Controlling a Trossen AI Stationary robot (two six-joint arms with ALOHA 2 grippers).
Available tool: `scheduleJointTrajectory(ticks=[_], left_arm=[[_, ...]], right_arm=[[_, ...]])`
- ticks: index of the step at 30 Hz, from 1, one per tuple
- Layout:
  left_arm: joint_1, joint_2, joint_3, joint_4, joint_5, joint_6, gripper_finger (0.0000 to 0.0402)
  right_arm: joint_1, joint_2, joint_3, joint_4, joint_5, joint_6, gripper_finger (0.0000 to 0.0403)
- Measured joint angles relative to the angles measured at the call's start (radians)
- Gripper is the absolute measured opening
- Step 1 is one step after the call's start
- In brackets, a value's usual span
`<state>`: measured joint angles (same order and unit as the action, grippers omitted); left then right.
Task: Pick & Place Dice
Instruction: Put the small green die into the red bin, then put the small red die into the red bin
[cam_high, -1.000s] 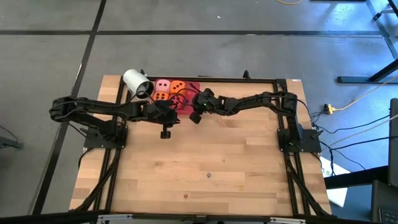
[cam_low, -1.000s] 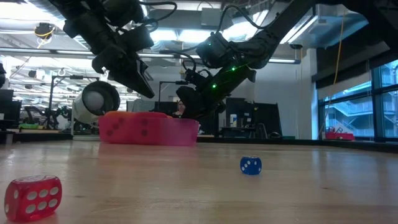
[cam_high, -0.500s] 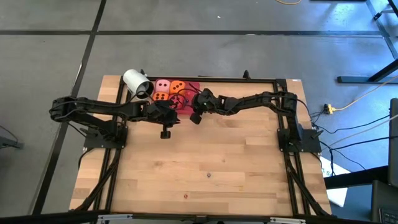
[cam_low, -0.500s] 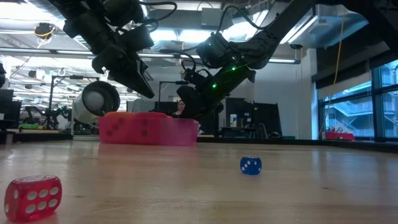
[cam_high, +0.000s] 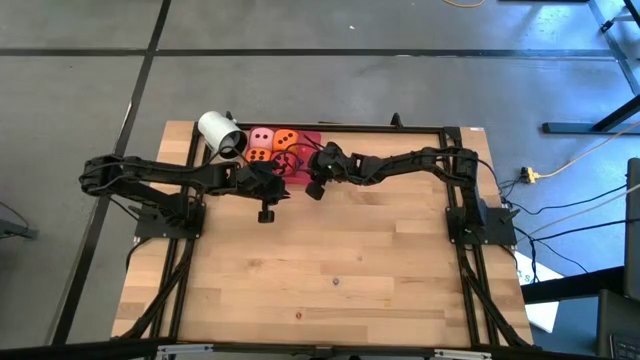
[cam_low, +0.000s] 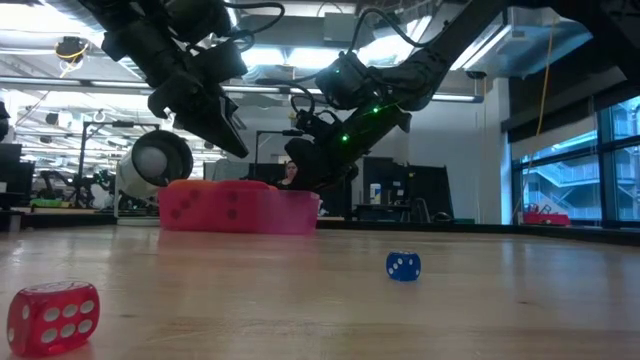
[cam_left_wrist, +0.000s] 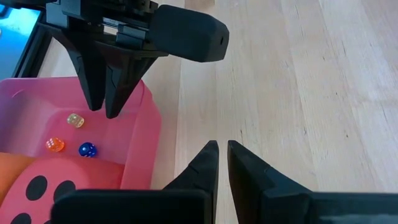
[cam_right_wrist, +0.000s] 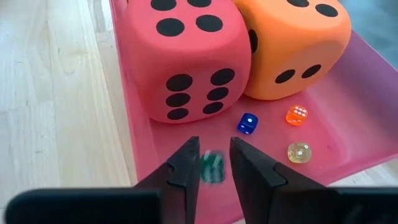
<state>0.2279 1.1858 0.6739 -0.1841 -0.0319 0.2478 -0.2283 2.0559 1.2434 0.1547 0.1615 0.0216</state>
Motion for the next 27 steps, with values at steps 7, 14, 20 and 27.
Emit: scheduleJointTrajectory(ticks=[7,14,20,27], left_arm=[[0.0,0.0,0.0,0.0,0.0,0.0,0.0029],[0.0,0.0,0.0,0.0,0.0,0.0,0.0029],[0.0,0.0,0.0,0.001,0.0,-0.001,0.0029],[0.0,0.0,0.0,0.001,0.0,-0.044,0.0029]], right_arm=[[-0.002,0.0,0.0,0.001,0.007,0.0,0.0148],[-0.002,0.0,0.0,0.001,0.007,0.0,0.0187],[-0.001,-0.004,0.0,0.0,0.006,-0.004,0.019],[0.002,-0.056,-0.002,0.01,0.002,-0.03,0.0169]])
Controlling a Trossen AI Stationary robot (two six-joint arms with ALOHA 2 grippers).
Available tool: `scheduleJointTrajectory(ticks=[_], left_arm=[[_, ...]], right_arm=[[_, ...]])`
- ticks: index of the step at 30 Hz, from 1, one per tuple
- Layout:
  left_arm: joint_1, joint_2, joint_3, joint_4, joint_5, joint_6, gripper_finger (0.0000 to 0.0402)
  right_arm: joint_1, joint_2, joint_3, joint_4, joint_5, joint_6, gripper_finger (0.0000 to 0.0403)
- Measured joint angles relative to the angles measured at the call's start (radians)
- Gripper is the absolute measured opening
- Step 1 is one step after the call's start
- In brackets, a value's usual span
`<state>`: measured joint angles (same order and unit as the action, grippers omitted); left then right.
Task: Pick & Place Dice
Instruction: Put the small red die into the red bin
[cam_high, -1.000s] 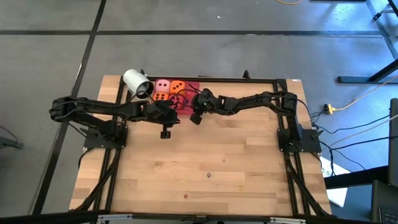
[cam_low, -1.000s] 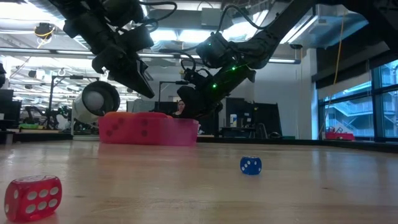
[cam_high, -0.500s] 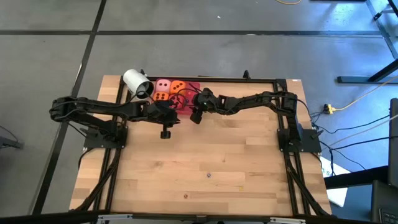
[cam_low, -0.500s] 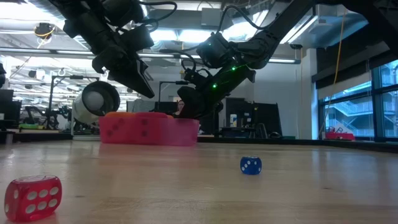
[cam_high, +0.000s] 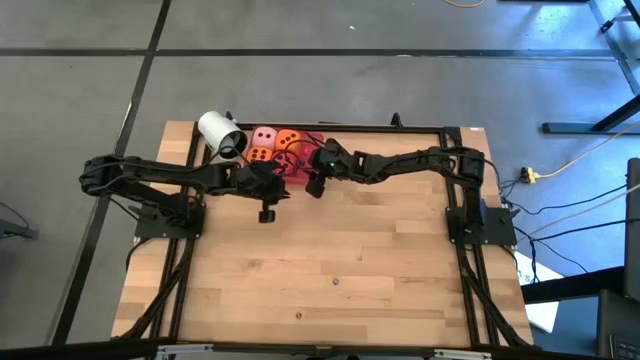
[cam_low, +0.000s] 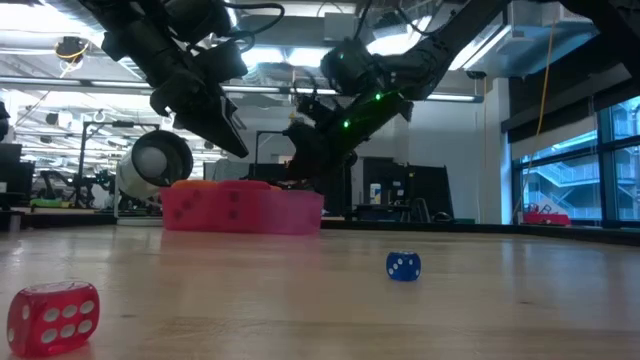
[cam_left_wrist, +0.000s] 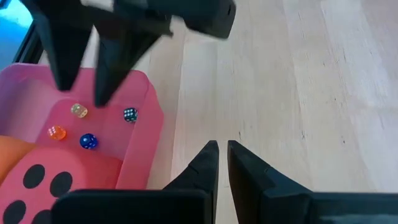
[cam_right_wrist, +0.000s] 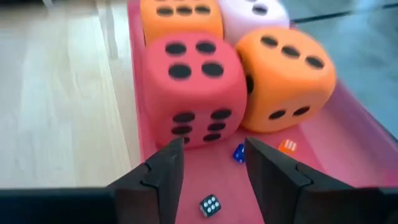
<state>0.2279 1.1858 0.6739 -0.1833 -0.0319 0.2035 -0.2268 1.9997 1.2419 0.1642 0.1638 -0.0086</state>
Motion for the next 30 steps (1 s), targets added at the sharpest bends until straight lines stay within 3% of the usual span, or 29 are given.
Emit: scheduleJointTrajectory(ticks=[17,25,30], left_arm=[[-0.015,0.0,0.0,0.001,-0.001,-0.163,0.0029],[-0.096,0.0,0.0,0.03,-0.002,-0.164,0.0029],[-0.143,0.0,0.0,0.038,-0.002,-0.164,0.0029]], right_arm=[[0.026,-0.144,0.0,-0.094,0.004,-0.031,0.01],[0.076,-0.265,0.001,-0.295,0.004,-0.059,0.0071],[0.1,-0.366,0.002,-0.49,0.003,0.009,0.0054]])
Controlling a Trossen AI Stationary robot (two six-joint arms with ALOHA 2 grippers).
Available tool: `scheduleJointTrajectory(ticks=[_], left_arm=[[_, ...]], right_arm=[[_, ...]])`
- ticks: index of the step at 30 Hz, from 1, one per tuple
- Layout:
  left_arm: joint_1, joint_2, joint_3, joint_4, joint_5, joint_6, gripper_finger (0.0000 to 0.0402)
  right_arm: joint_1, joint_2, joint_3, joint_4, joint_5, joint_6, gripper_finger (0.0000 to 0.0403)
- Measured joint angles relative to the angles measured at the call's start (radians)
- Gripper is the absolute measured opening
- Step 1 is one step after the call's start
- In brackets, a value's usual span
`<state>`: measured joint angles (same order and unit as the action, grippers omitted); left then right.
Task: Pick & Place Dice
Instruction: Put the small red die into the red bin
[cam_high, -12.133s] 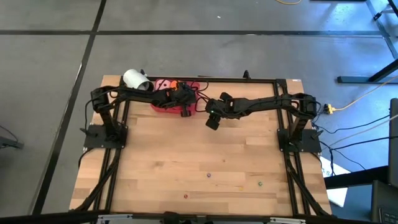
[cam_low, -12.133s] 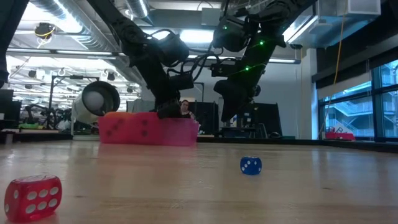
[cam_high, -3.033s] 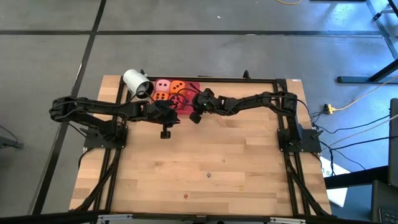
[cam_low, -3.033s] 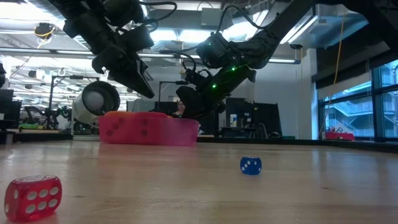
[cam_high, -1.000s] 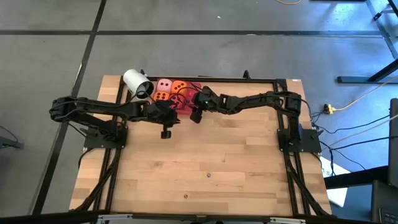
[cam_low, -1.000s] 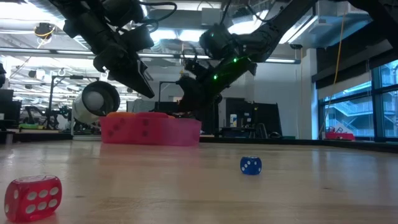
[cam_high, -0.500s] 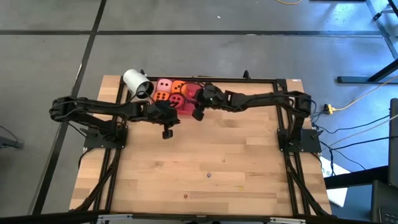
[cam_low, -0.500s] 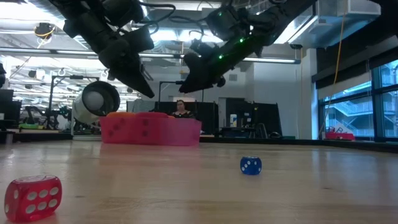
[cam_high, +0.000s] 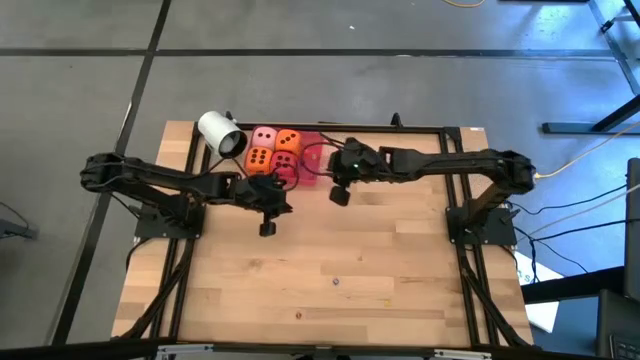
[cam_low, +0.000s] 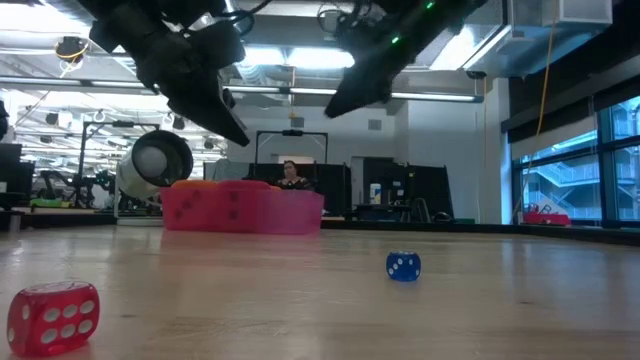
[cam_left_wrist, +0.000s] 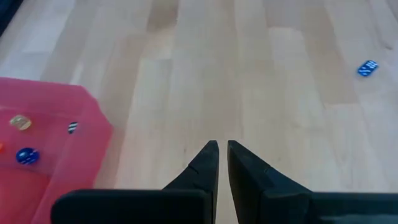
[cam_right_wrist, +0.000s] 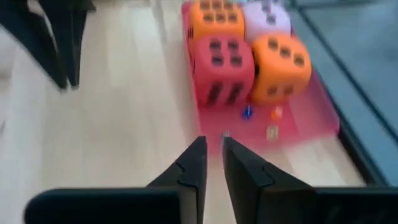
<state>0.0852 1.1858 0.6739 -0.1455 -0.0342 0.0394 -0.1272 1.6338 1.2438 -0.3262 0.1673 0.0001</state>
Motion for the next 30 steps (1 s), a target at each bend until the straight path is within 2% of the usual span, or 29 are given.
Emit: scheduleJointTrajectory(ticks=[6,9,17,22,30], left_arm=[[-0.041,0.0,0.0,0.018,-0.002,-0.003,0.0029],[-0.056,0.001,0.0,0.049,-0.002,-0.003,0.0029],[-0.089,0.002,0.0,0.079,-0.003,-0.007,0.0029],[-0.102,0.002,0.0,0.078,-0.003,-0.021,0.0029],[-0.104,0.002,0.0,0.078,-0.004,-0.019,0.0029]], right_arm=[[0.024,-0.116,0.001,-0.297,0.001,0.075,0.0036],[0.036,-0.146,-0.011,-0.367,0.009,0.075,0.0028],[0.109,-0.176,-0.151,-0.338,0.024,0.109,0.0015],[0.125,-0.178,-0.247,-0.321,0.107,0.232,0.0015],[0.124,-0.178,-0.271,-0.296,0.216,0.226,0.0015]])
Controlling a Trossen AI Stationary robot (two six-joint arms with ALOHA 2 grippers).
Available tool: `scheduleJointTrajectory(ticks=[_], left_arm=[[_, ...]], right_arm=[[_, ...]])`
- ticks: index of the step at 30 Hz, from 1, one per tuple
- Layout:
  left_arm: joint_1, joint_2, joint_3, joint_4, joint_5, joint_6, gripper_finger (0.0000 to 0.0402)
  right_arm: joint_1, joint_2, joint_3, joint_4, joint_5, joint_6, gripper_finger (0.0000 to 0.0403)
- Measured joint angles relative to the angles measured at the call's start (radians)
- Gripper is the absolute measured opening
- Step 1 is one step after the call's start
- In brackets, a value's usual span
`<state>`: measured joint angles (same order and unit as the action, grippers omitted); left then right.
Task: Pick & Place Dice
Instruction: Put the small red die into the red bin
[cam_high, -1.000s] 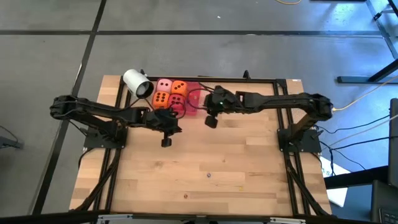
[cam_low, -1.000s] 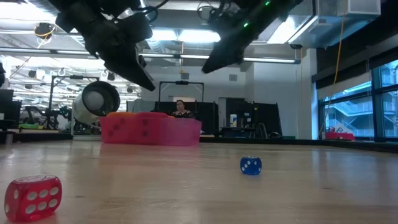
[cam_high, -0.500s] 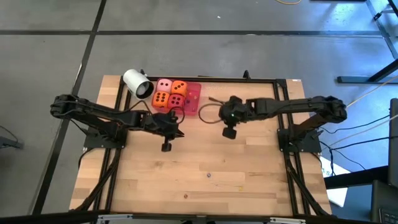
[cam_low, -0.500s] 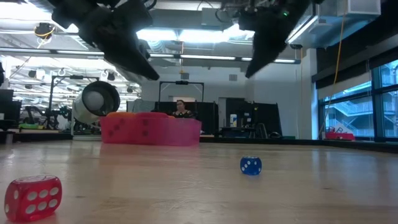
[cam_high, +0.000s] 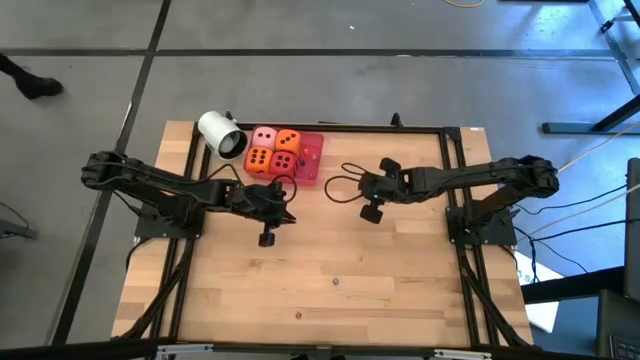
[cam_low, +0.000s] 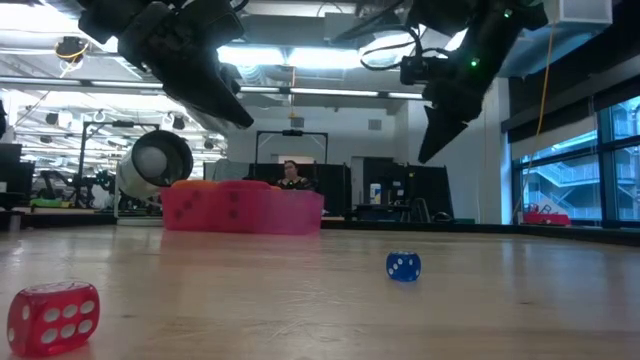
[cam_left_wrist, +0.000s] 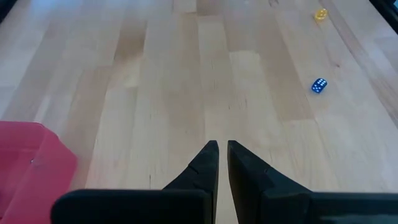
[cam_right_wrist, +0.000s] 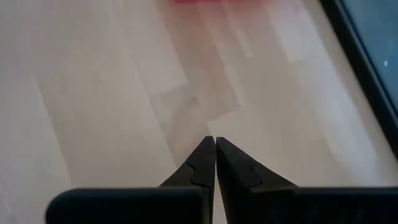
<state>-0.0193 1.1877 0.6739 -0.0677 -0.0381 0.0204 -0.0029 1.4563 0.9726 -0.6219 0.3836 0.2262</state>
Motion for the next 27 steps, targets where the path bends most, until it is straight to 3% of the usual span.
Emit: scheduleJointTrajectory(ticks=[13,27], left_arm=[[0.0,0.0,0.0,0.0,-0.049,-0.014,0.0029],[-0.001,0.0,0.0,0.0,-0.041,-0.026,0.0029]], right_arm=[[0.0,0.0,0.0,0.117,0.02,-0.002,0.0016],[0.0,0.0,0.0,0.132,0.02,-0.002,0.0016]])
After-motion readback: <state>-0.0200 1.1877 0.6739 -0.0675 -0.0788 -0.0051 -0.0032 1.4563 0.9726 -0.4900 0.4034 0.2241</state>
